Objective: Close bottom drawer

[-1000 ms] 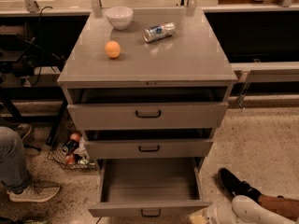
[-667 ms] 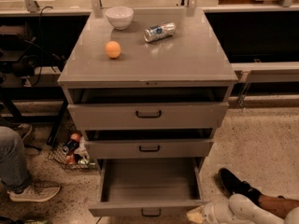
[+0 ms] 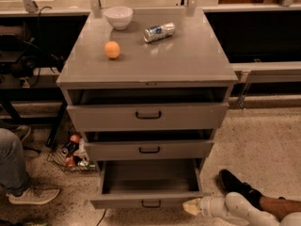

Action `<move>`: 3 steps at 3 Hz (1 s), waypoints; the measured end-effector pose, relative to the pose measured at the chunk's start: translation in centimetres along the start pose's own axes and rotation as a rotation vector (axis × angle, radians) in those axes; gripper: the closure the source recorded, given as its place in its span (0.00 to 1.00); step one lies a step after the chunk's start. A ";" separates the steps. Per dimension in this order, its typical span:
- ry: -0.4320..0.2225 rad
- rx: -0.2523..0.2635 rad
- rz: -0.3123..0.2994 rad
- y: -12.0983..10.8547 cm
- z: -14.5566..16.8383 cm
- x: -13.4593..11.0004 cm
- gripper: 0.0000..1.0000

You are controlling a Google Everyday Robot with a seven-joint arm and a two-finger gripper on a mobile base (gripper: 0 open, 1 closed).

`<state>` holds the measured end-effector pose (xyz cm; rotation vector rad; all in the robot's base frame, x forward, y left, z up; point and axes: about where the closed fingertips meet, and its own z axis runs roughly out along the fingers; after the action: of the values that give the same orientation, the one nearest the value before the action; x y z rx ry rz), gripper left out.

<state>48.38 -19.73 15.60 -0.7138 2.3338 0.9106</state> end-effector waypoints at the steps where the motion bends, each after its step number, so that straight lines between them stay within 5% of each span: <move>1: 0.000 0.000 0.000 0.0 0.0 0.0 1.00; 2: -0.099 -0.034 -0.066 0.3 2.0 -4.2 1.00; 3: -0.099 -0.034 -0.066 0.3 2.0 -4.2 1.00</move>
Offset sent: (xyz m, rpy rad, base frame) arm 0.0900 0.0623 0.0425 0.1665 -0.2585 0.0408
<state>51.80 -16.95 17.12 -0.7382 2.2006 0.9368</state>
